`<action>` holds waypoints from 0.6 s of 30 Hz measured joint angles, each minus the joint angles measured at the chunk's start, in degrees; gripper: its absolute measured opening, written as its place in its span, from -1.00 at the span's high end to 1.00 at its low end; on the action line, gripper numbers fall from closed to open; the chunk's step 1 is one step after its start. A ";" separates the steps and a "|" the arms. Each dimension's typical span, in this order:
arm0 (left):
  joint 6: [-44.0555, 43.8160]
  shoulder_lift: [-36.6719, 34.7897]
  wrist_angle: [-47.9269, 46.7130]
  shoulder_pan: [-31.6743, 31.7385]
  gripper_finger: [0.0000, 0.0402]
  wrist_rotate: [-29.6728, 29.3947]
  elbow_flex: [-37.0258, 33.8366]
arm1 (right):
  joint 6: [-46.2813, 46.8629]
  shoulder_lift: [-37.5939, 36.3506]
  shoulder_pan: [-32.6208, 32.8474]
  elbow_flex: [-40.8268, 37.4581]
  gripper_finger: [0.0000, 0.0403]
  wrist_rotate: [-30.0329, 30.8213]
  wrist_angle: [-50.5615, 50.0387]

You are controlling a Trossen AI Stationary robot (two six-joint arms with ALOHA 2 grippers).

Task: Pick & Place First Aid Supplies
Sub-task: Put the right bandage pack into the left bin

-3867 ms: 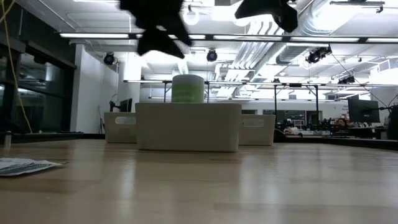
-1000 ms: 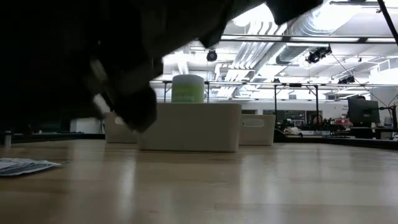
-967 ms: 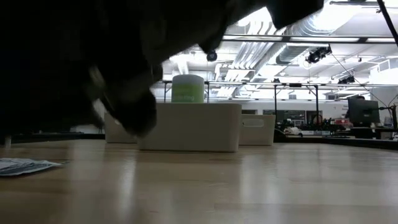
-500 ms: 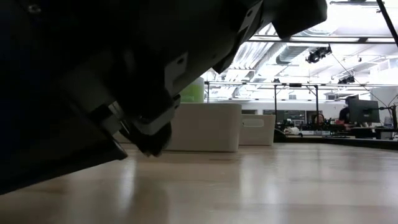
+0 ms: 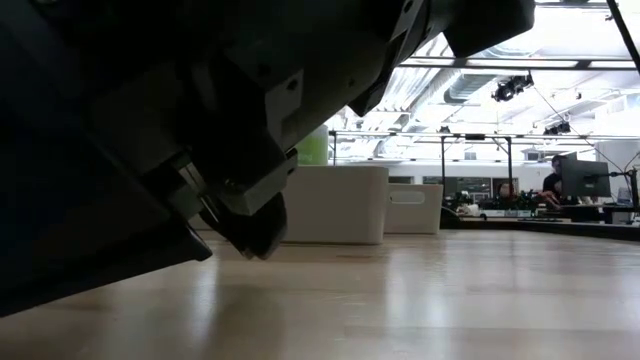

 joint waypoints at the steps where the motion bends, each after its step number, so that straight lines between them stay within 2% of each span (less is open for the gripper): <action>1: -0.26 0.00 0.00 0.00 0.12 0.02 0.00 | 0.00 0.02 0.00 0.00 1.00 0.14 0.04; 7: -2.64 2.77 0.18 0.43 0.12 1.73 0.00 | 0.24 0.04 0.00 -0.02 1.00 0.26 0.13; 18: -2.36 8.83 9.93 1.64 0.12 4.45 -0.03 | 1.24 0.09 0.00 -0.09 1.00 0.05 0.17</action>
